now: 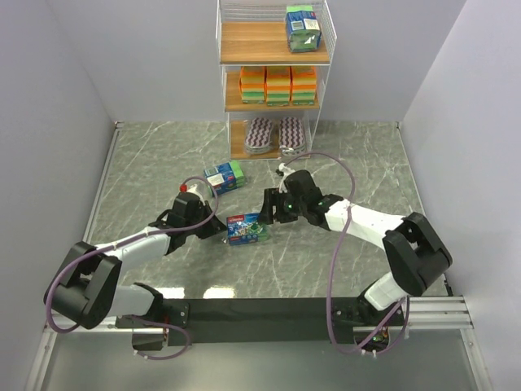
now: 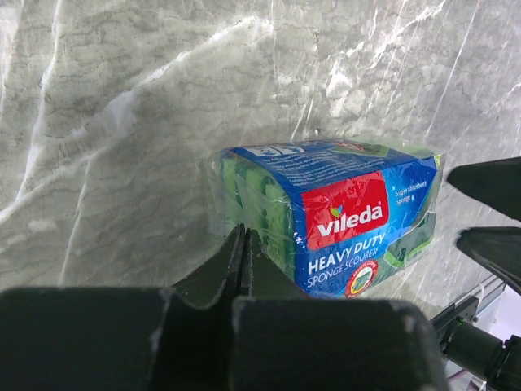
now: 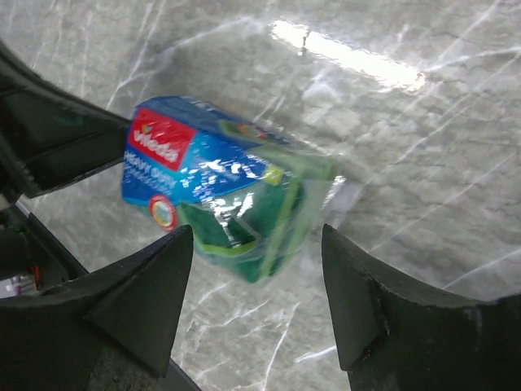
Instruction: Place and organize the cleaning sponges onto the shelf
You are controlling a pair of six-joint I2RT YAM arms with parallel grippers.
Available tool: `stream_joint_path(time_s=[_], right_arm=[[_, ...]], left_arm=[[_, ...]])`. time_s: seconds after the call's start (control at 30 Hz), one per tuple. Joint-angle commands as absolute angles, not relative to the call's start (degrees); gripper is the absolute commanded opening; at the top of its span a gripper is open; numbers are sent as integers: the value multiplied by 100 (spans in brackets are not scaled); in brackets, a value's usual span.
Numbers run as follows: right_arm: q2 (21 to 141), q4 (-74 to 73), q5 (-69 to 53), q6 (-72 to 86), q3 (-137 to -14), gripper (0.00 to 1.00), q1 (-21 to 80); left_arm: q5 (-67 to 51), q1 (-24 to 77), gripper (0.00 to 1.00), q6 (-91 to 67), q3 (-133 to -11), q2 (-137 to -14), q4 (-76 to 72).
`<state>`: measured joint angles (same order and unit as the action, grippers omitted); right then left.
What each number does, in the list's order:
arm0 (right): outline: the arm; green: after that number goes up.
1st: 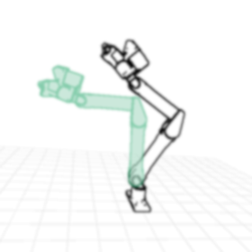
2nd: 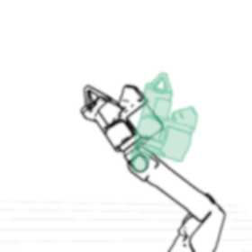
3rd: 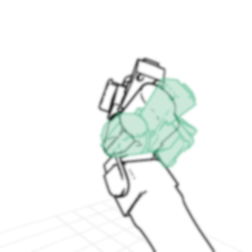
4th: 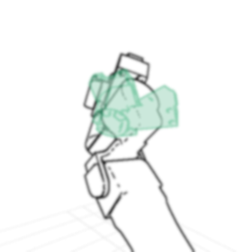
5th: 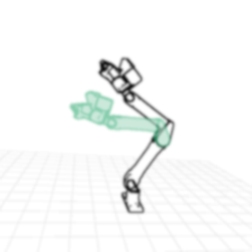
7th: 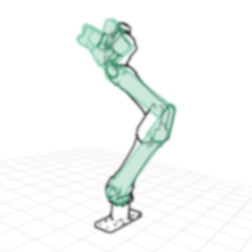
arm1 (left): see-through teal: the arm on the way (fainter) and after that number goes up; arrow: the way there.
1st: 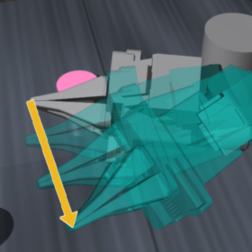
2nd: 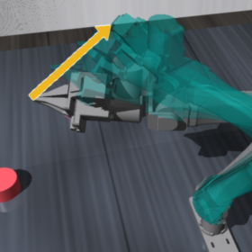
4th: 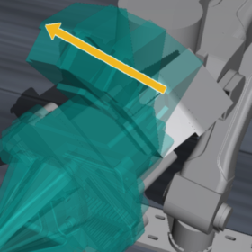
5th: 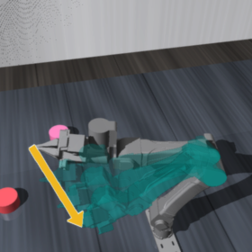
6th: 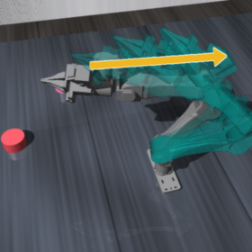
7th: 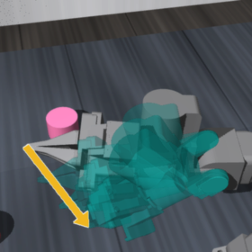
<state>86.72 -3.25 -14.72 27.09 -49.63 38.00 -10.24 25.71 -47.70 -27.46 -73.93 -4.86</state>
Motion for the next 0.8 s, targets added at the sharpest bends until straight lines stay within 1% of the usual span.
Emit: stream_joint_path(time_s=[0.0,0.1,0.23,0.4,0.53,0.77], right_arm=[[8789,-18,-2021,2654,-4887,71,3683],[8912,-9,-2196,2663,-4790,72,3595],[9219,491,-2995,2795,-4676,70,3454],[9351,870,-3076,3014,-4570,65,3437],[9474,1055,-3059,3146,-4544,62,3200],[9308,1204,-3208,3243,-4394,59,2910]], left_arm=[[-1002,2602,1,-4755,-2927,-7427,-475],[-1011,2602,1,-4755,-2927,-7435,-492],[-1063,2593,1,-4755,-2979,-7541,-510],[-1046,2602,1,-4772,-2979,-7532,-536],[-1046,2593,1,-4755,-2997,-7585,-510],[-993,2593,1,-4720,-2979,-7559,-492]])
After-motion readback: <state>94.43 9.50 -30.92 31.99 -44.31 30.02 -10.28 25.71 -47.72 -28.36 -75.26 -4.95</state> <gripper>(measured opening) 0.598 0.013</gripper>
